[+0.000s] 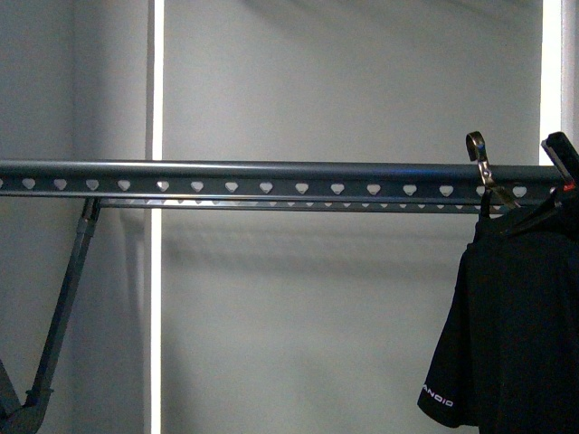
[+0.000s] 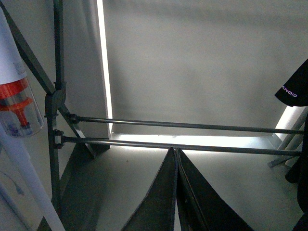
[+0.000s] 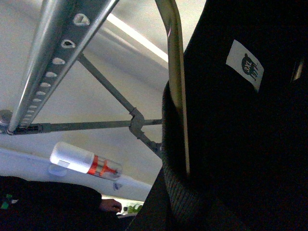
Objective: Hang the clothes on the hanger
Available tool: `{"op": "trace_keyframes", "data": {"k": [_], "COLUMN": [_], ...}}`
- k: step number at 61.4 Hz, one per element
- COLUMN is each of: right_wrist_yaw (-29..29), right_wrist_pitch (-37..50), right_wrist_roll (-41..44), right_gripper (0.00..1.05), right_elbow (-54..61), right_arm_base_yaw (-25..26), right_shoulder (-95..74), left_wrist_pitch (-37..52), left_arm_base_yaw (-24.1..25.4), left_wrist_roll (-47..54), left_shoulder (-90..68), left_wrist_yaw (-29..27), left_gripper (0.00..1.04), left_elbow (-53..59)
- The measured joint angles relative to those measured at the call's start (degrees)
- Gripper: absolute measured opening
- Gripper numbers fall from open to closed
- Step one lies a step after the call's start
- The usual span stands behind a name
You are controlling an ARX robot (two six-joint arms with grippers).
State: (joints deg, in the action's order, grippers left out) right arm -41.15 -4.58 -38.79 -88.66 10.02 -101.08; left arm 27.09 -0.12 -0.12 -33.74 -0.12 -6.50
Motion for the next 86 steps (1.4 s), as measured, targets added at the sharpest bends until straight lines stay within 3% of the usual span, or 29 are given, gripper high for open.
{"op": "trace_keyframes", "data": {"k": [18,30,44,52,62,66,68,70,73,76,86], "right_wrist_yaw": [1.4,1.3,4.3,13.8,17.4,19.5,23.9,31.8,38.0,39.8,40.9], "right_wrist_pitch": [-1.4,2.1,9.3,23.7,32.9,31.6,26.4,17.8,8.5,4.8,5.9], "right_wrist_roll": [-0.7,0.8,8.9,17.6,23.5,26.3,27.9,31.0,34.3,36.3,38.1], "right_gripper": [0.04,0.04,0.37,0.71,0.99,0.95,0.9,0.83,0.74,0.63,0.33], "right_elbow": [-2.6,4.2,15.7,33.1,51.3,57.2,58.1,59.9,63.7,67.4,73.6], "right_arm_base_yaw": [-0.2,-0.2,-1.6,-3.1,-1.8,-1.0,-1.9,-4.6,-7.9,-9.5,-9.7], "right_shoulder": [-2.1,-2.0,4.3,20.2,43.6,54.2,58.6,65.6,74.5,80.3,84.3], "left_wrist_pitch": [-4.3,-7.1,-9.6,-13.2,-15.9,-16.8,-18.3,-23.5,-26.3,-26.8,-26.9], "left_arm_base_yaw": [0.0,0.0,0.0,0.0,0.0,0.0,0.0,0.0,0.0,0.0,0.0], "left_wrist_roll": [0.0,0.0,0.0,0.0,0.0,0.0,0.0,0.1,0.0,0.0,0.0], "left_shoulder": [7.5,12.7,16.5,20.0,22.8,23.7,25.1,28.7,32.0,33.1,33.5], "left_wrist_yaw": [0.0,0.0,0.1,0.1,0.1,0.1,0.1,0.2,0.1,0.1,0.1], "left_gripper": [0.04,0.04,0.04,0.04,0.04,0.04,0.04,0.04,0.04,0.04,0.04], "left_elbow": [3.1,5.0,5.5,5.5,5.5,5.5,5.5,5.5,5.5,5.5,5.5]}}
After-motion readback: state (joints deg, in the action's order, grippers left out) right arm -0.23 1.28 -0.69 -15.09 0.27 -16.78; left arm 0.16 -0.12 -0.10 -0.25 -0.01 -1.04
